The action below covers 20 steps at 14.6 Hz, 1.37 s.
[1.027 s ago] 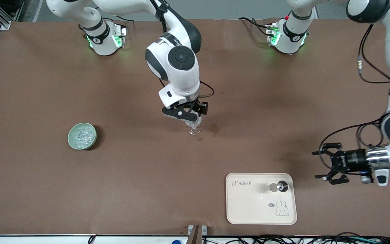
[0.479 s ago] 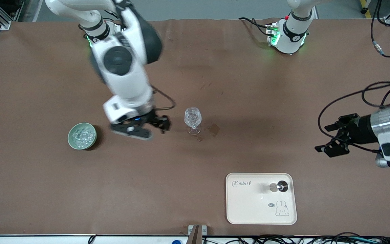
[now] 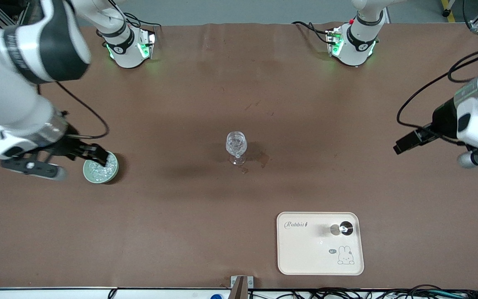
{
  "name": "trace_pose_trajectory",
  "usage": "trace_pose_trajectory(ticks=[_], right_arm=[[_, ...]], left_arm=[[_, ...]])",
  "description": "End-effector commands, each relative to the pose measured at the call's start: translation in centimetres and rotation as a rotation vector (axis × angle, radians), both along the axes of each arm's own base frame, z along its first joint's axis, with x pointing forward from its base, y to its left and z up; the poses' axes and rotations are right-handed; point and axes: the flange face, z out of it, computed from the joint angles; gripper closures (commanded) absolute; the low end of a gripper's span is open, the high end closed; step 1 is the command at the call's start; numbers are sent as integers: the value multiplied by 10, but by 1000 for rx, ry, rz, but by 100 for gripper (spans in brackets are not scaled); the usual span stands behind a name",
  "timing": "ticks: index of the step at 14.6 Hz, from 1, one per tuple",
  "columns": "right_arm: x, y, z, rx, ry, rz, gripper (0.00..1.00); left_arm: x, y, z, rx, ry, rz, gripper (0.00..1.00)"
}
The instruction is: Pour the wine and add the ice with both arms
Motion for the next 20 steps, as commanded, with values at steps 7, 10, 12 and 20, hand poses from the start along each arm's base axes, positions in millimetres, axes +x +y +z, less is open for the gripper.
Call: trace_pose_trajectory(ticks=[7, 10, 12, 20], right_arm=[[-66, -122, 20, -1, 41, 96, 7], [-76, -139, 33, -1, 52, 129, 7], [-76, -148, 48, -4, 41, 141, 6], [-80, -150, 87, -14, 20, 209, 6]], left_arm=[[-105, 27, 28, 100, -5, -236, 0], [-126, 34, 32, 69, -6, -237, 0], [-129, 33, 31, 68, 19, -237, 0], [-118, 31, 34, 63, 25, -229, 0]])
